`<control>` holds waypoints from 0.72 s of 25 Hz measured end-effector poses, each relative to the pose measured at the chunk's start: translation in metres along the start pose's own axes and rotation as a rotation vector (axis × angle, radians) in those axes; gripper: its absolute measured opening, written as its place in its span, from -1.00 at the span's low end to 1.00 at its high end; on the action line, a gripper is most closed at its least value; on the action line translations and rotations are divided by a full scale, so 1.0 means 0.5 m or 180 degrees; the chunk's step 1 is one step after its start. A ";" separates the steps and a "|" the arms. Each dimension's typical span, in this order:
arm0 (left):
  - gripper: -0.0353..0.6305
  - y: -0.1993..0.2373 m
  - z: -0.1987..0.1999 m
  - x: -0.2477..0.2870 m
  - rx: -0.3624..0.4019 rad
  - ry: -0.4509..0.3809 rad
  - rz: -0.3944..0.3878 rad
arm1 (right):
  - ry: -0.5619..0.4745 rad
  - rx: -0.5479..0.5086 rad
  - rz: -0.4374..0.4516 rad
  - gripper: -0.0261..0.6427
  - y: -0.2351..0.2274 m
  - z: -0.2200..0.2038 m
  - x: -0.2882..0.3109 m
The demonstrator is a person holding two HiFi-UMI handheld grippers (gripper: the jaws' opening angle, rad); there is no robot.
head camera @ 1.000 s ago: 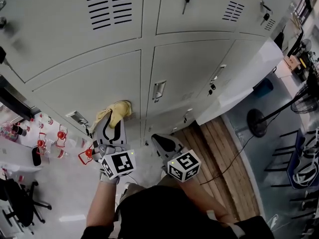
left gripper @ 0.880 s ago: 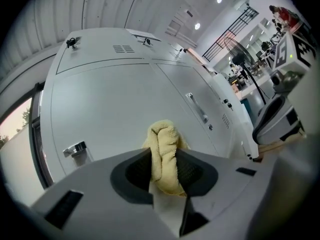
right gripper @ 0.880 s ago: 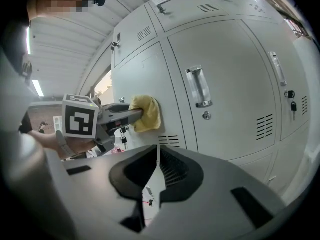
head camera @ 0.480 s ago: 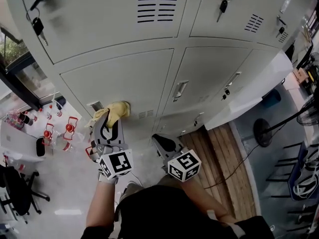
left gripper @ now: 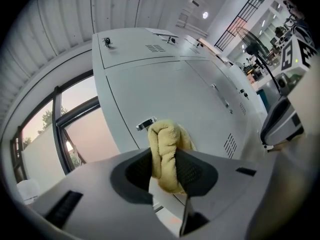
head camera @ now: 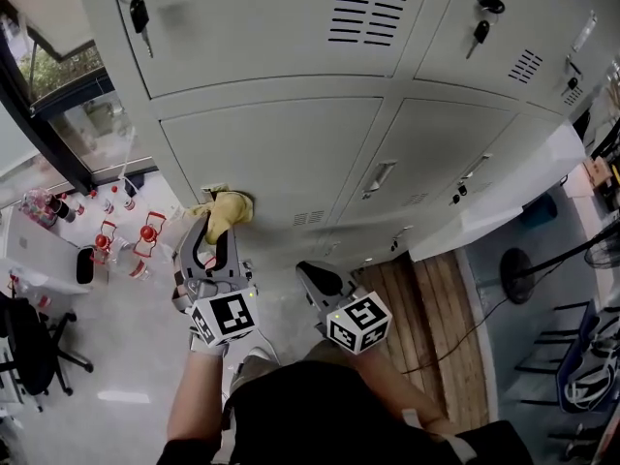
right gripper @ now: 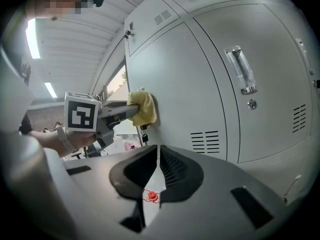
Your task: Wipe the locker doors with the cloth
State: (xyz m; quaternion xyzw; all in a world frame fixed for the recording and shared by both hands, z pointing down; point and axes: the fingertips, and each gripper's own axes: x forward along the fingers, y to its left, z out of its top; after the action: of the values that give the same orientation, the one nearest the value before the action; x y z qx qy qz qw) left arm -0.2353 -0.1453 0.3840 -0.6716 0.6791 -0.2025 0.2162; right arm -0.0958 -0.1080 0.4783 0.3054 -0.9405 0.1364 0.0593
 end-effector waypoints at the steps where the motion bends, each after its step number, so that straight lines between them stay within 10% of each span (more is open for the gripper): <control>1: -0.55 0.002 -0.002 -0.003 0.0000 0.0013 0.0011 | 0.0010 0.0003 0.0019 -0.83 0.004 -0.002 0.003; 18: -0.55 0.034 -0.154 -0.031 -0.0285 0.0603 0.0308 | 0.0229 0.0002 0.0246 -0.83 0.033 -0.036 0.034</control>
State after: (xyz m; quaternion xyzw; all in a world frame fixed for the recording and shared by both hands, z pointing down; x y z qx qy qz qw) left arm -0.2929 -0.1305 0.4383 -0.6248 0.7365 -0.2238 0.1303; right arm -0.1185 -0.0995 0.4952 0.2638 -0.9488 0.1498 0.0876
